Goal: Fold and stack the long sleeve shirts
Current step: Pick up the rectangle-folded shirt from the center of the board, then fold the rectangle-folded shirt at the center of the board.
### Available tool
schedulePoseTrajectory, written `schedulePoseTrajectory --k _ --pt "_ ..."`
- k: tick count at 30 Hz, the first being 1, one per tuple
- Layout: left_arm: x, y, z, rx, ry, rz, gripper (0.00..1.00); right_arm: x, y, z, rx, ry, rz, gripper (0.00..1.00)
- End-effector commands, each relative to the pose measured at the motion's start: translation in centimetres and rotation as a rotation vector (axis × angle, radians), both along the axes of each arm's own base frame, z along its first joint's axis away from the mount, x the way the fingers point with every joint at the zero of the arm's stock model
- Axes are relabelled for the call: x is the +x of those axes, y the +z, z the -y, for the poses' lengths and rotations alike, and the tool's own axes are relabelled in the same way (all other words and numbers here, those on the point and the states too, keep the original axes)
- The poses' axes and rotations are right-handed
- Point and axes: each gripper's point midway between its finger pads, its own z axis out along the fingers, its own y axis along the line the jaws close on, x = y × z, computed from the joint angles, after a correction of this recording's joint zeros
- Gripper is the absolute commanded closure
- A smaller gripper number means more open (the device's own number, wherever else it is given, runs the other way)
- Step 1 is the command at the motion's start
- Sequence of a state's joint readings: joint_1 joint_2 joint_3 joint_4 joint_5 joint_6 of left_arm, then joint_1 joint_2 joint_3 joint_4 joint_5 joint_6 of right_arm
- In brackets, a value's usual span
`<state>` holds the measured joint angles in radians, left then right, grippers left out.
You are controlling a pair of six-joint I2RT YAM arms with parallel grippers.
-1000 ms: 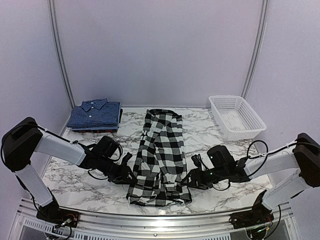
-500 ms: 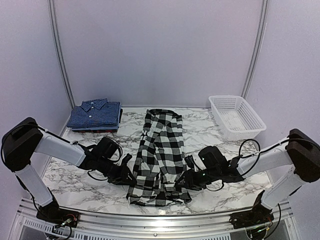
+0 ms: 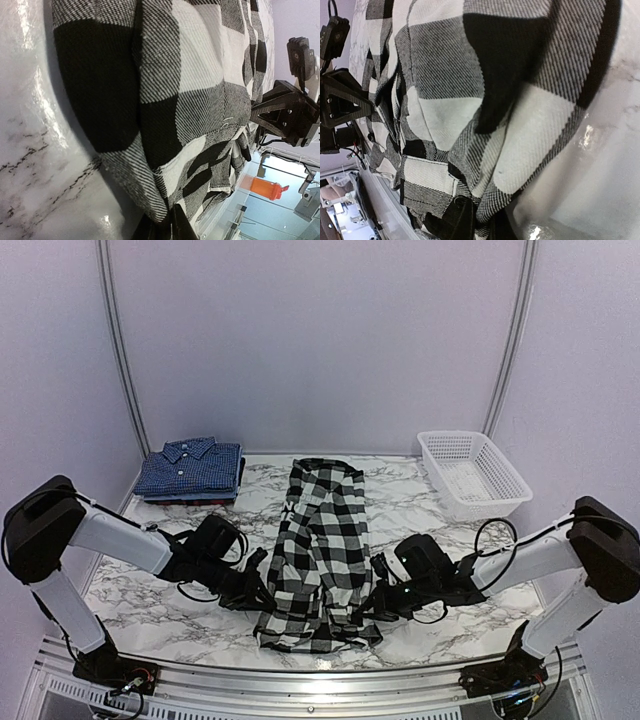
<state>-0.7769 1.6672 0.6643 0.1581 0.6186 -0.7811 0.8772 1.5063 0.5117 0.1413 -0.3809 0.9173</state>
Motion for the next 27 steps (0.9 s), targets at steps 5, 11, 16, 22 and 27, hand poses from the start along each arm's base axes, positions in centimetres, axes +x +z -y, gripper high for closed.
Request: schedulePoseTrajectory --k 5,11,16,22,27 --pt "0.5 4.0 1.5 -0.11 0.0 0.023 0.95 0.6 2.1 -0.7 0.056 -0.001 0.015 1.0" --pt "1.9 6.8 2.0 -0.171 0.04 0.035 0.99 2.3 5.4 -0.4 0.148 -0.029 0.047 1.0" --pt "3.7 8.8 2.3 -0.21 0.095 0.038 1.0 4.7 7.6 -0.2 0.188 -0.05 0.097 1.0" --pt "7.3 11.6 3.5 -0.274 0.163 0.063 1.0 9.0 9.8 -0.3 0.226 -0.082 0.165 1.0" --pt "11.6 12.8 3.9 -0.333 0.274 0.046 1.0 13.0 10.1 -0.4 0.256 -0.125 0.189 1.0"
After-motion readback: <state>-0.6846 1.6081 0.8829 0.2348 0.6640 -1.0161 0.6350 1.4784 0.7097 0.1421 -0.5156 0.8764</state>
